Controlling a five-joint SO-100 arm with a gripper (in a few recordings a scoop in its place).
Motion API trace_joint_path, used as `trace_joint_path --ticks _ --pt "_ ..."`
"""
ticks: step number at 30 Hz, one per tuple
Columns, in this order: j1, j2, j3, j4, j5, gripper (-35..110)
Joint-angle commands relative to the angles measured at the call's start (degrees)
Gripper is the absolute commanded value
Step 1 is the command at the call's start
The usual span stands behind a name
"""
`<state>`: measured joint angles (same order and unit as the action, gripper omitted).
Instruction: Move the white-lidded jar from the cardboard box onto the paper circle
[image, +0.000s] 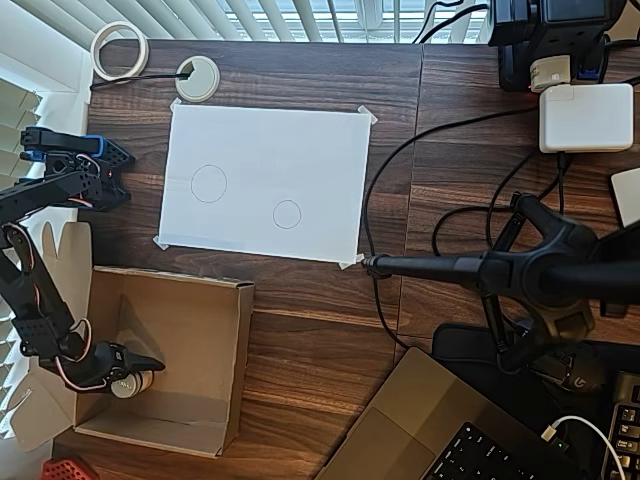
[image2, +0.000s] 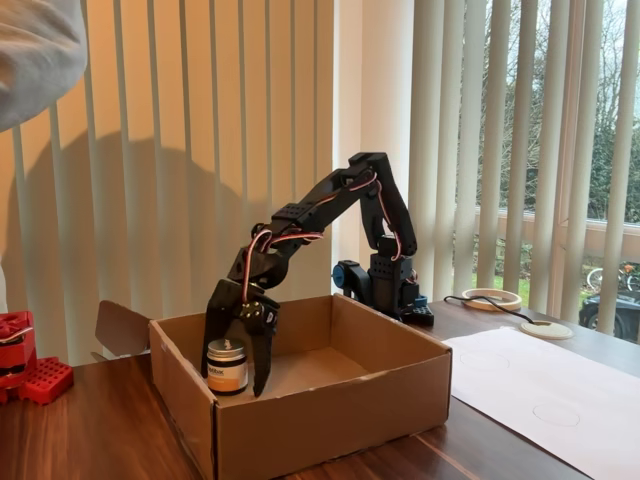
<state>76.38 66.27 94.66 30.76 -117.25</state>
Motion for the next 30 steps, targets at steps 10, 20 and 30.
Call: trace_joint_path --ticks 10,20,30 --pt "-0.44 5.36 -0.97 -0.35 0.97 29" --pt "-1.32 6.94 -1.58 -1.23 3.96 14" --pt "-2.55 8.61 -2.02 -3.34 6.5 14"
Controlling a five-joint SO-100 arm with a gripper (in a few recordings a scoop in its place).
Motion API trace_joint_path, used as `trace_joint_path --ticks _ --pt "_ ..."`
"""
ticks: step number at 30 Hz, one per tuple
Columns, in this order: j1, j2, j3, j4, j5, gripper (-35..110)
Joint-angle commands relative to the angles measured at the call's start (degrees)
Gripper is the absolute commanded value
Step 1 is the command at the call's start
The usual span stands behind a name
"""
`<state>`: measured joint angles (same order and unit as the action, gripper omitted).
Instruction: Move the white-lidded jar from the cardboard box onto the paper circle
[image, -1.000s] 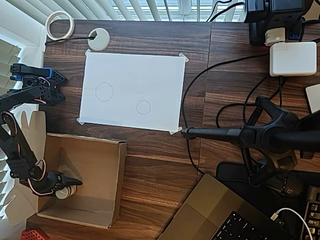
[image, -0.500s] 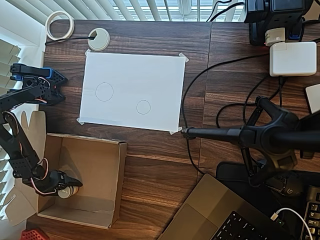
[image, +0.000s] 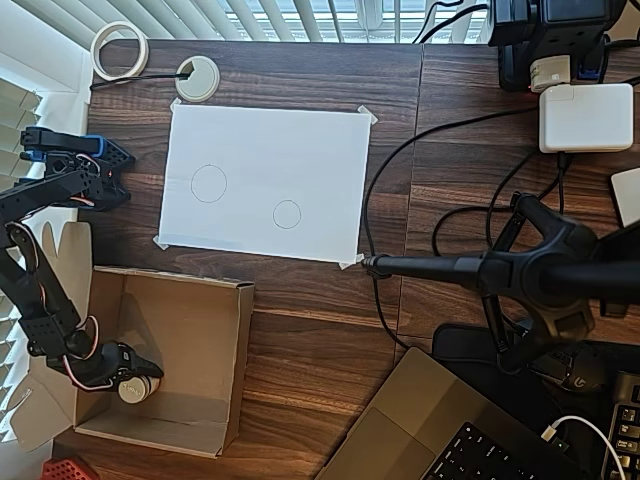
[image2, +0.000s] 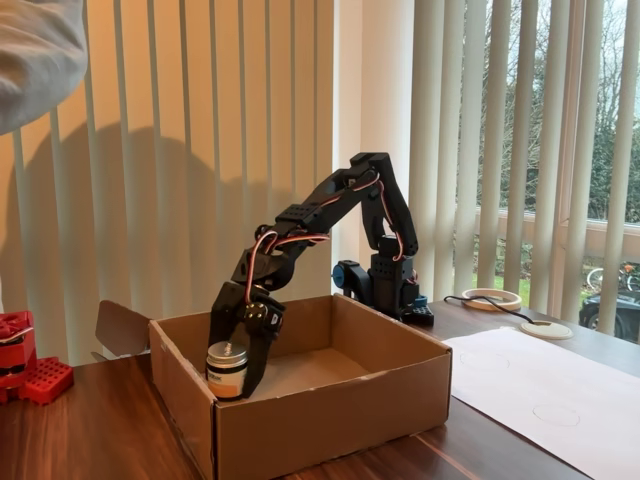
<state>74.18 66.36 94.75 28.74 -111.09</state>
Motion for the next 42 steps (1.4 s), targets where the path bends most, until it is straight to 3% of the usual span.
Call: trace_joint_path --ticks 1,23,42 --pt "-0.44 8.61 -2.29 -1.41 0.53 14" --pt "-7.56 22.59 -5.71 -1.49 10.02 13" --pt "-36.47 35.42 2.64 -9.58 10.81 12"
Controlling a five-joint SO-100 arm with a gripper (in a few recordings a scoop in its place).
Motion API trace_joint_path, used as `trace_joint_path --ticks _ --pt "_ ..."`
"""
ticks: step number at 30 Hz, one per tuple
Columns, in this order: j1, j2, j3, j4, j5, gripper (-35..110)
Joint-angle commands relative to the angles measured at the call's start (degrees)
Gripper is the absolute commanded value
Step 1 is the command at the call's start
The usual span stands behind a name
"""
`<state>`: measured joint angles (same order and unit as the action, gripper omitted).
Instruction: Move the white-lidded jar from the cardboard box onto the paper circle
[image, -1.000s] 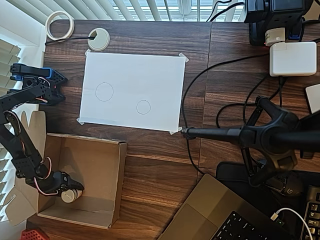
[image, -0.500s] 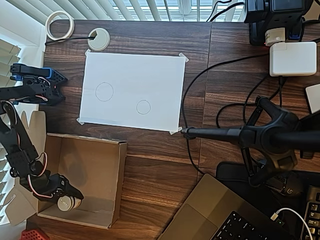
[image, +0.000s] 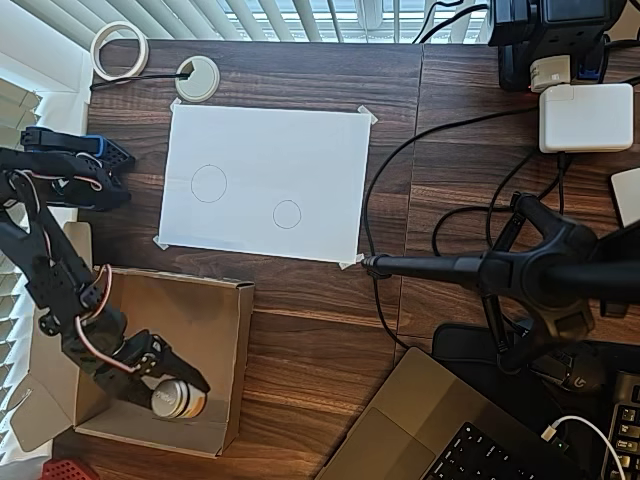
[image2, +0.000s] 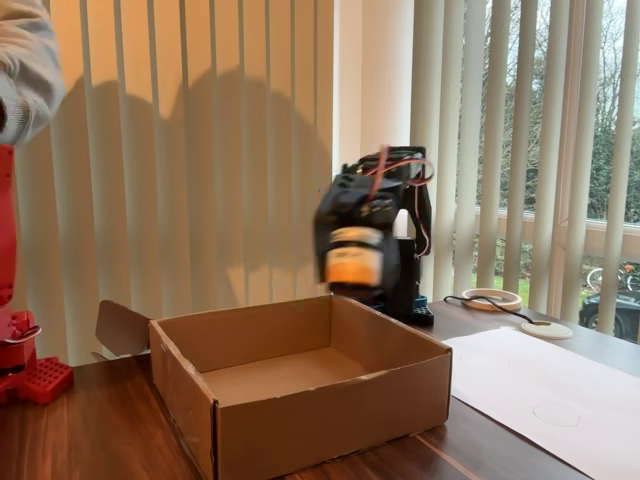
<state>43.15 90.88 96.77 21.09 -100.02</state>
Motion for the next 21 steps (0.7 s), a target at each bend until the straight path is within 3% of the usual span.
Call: trace_joint_path --ticks 1,11,21 --pt "-7.21 11.87 1.93 -2.11 -0.18 12" --pt "-22.85 21.18 18.46 -1.93 0.09 12" --pt "-30.41 23.38 31.46 -2.29 -1.58 12"
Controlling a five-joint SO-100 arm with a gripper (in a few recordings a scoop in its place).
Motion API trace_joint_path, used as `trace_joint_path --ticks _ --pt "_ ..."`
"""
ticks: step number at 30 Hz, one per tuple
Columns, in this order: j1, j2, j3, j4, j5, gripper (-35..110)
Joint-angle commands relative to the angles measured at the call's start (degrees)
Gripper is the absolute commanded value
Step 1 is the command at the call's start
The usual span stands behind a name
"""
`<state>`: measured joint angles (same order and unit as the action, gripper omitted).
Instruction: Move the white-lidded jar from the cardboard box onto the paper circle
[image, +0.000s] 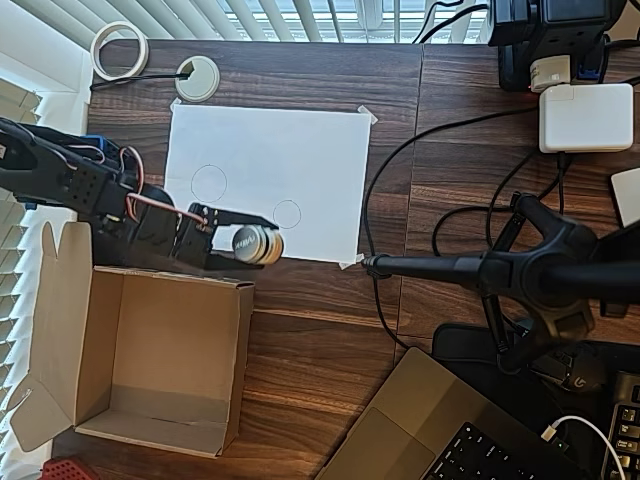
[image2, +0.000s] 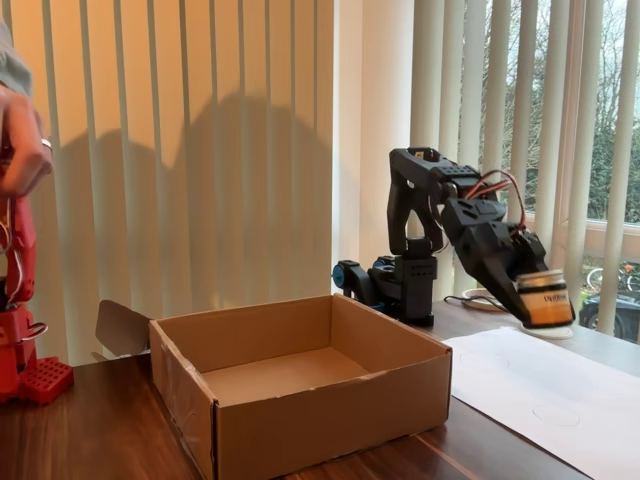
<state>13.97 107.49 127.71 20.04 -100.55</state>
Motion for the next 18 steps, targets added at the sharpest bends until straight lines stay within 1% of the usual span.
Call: trace_joint_path --ticks 1,7,13,18 --pt "-1.58 5.98 1.32 -2.29 -1.05 12" --pt "-3.52 -1.85 1.32 -7.03 -1.23 12" --pt "-3.69 -10.81 0.35 -15.03 -2.81 12" --pt "-4.31 -15.56 -0.62 -18.63 -3.08 12"
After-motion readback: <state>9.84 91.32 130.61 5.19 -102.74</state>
